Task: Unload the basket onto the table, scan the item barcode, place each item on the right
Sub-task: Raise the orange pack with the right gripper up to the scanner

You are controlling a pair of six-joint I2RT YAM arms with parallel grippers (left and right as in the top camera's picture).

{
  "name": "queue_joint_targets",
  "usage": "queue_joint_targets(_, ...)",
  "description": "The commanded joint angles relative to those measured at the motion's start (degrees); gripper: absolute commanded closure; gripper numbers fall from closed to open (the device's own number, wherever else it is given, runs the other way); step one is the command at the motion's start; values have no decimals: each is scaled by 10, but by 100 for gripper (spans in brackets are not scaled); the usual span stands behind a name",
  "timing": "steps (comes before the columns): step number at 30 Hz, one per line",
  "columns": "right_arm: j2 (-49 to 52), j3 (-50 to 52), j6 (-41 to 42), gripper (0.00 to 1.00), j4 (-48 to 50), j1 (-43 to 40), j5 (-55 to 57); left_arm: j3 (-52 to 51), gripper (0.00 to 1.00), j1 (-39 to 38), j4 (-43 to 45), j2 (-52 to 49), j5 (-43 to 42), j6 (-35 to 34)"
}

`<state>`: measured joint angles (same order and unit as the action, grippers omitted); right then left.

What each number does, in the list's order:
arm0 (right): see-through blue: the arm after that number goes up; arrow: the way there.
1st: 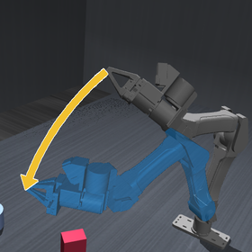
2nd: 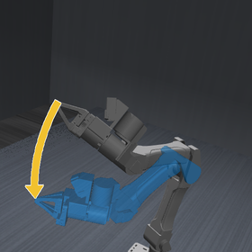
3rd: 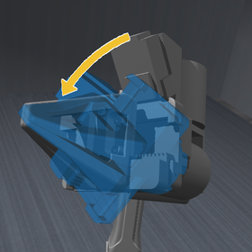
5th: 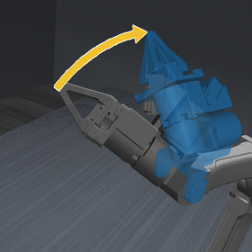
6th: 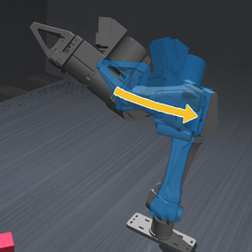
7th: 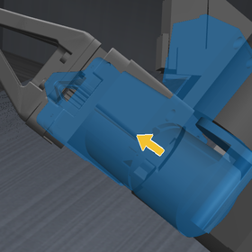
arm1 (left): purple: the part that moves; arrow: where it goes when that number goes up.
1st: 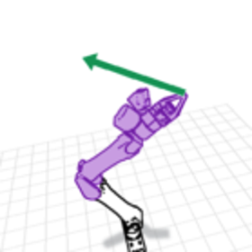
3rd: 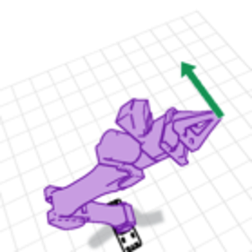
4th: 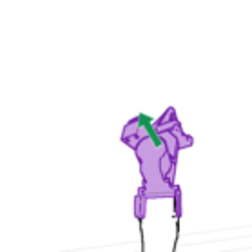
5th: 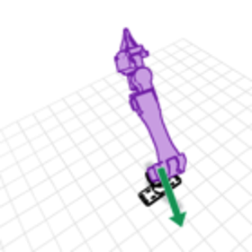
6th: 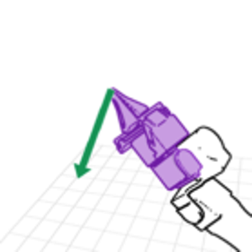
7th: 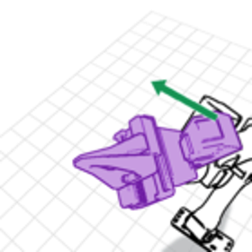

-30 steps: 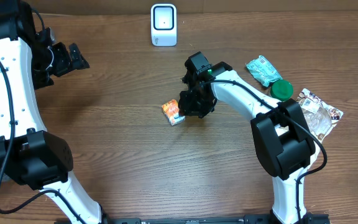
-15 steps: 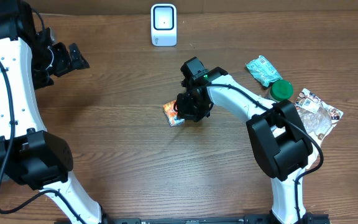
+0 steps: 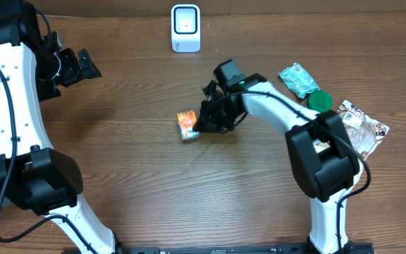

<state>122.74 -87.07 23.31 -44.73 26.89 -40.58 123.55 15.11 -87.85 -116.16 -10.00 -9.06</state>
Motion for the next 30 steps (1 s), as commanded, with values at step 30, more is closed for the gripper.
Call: queue_joint_targets(30, -60, 3, 618, 96, 701, -115, -450, 8, 0, 2, 1, 7, 2, -3)
